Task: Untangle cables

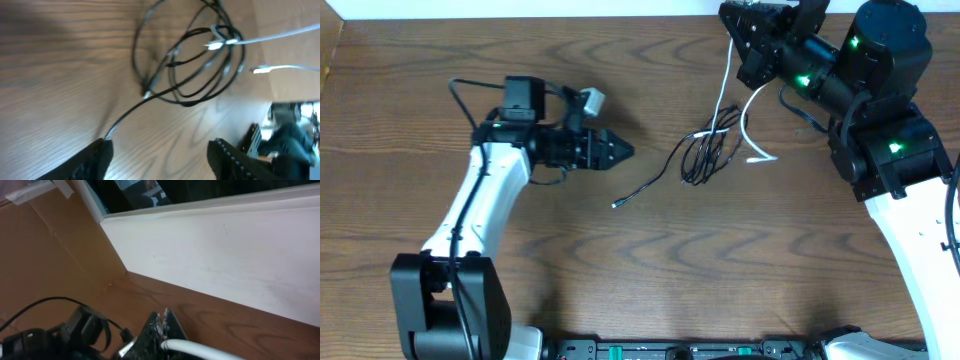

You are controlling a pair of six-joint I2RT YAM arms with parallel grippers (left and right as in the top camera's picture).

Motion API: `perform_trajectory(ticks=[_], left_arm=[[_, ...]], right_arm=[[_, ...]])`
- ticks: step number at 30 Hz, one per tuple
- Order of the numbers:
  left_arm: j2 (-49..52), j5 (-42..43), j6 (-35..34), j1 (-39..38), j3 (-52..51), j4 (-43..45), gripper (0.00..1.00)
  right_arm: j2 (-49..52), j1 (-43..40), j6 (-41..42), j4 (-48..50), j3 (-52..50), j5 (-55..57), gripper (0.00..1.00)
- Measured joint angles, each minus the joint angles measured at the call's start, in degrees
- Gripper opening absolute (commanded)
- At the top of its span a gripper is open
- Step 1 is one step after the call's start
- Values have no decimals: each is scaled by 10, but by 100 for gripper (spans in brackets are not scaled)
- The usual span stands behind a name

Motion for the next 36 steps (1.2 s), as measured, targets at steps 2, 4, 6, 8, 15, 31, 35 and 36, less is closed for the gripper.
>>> perform_trajectory(ticks=[2,4,6,8,15,31,35,36], left_arm=[[0,4,0,-25,0,8,62],[0,7,-2,-53,0,15,62],[0,8,-10,-79,0,25,62],[0,9,-24,-103,0,43,62],[0,-57,-110,-182,0,96,62],[0,-252,-248,-271,-3,198,62],[0,-299,-274,-286,-18,225,62],[0,-307,-276,-289,-22,232,62]], right_arm=[[0,0,1,0,0,0,1],[0,0,2,0,0,0,1],[0,0,2,0,0,0,1],[0,0,2,0,0,0,1],[0,0,2,0,0,-3,1],[0,0,11,0,0,-27,1],[0,0,12,0,0,-29,1],[0,0,12,0,0,-29,1]])
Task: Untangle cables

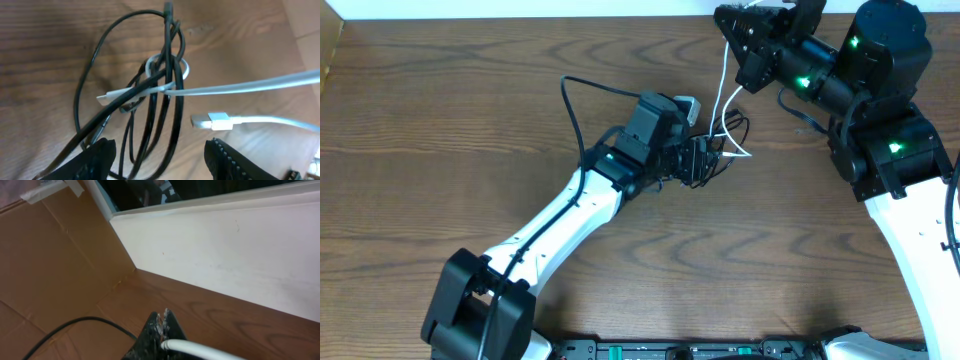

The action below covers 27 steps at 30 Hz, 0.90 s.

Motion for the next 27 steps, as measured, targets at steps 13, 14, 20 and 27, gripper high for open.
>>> perform_trajectory(ticks=[13,14,20,27], left_arm=[[40,-51,-38,-12,-9,55,32],[51,-54,-41,-12,-10,55,20],[72,-60,-34,-11,-10,56,7],[68,-59,9,23,-10,-3,8]], right_arm=[[0,0,0,0,0,-1,1],[0,0,0,0,0,-1,1],[0,0,0,0,0,-1,1],[0,-7,0,-10,0,-2,1]])
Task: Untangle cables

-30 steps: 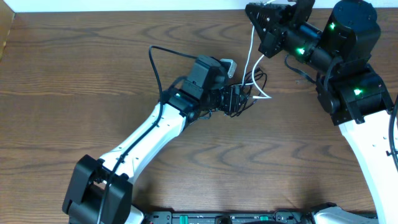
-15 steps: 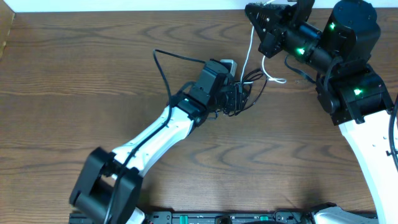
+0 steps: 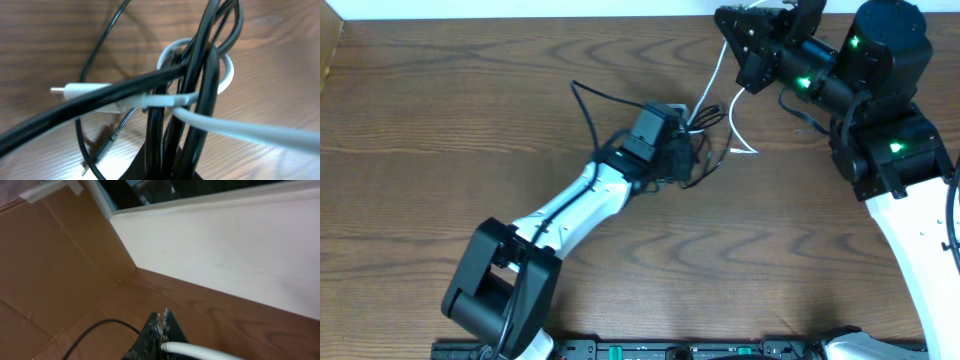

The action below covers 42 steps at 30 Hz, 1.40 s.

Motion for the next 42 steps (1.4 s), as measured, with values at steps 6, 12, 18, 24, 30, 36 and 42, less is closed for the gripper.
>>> perform_trajectory(ticks=[6,12,18,24,30,36,42], left_arm=[[-23,0,56,74,-1,-83,8],[-63,0,118,149,-1,-131,7],[-70,-1,179,193,-2,-164,11],[-70,-3,185,234,-2,-164,40],[-70,10,175,250,-2,-167,48],[-70,35,188,250,-2,-167,50],[-70,40,191,250,-2,-167,8]], right_arm=[[-7,-51,0,-59,0,3,1],[-17,-127,2,-139,0,8,1],[-17,-218,2,-223,0,46,1],[-17,-254,-1,-287,0,90,1],[-11,-253,-3,-310,0,96,1],[17,-242,-13,-328,0,91,1],[40,-228,-16,-342,0,89,1]])
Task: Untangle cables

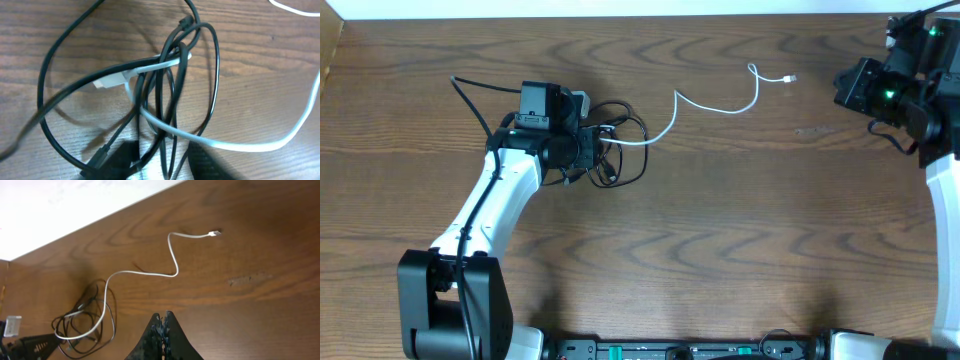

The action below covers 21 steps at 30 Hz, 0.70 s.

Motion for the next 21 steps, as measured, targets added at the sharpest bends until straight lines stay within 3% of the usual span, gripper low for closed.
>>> perform_trajectory(ticks=[5,9,17,21], left_arm=[[0,42,26,0,0,1,7],[0,106,73,0,0,0,8],[0,179,139,0,0,-14,8],[0,163,145,0,0,-12,8]], right_arm=[[12,24,-3,-8,0,-2,4],[30,54,-10,-15,0,-7,21],[99,121,-16,-21,0,-16,34],[143,164,-30,-21,0,-41,45]])
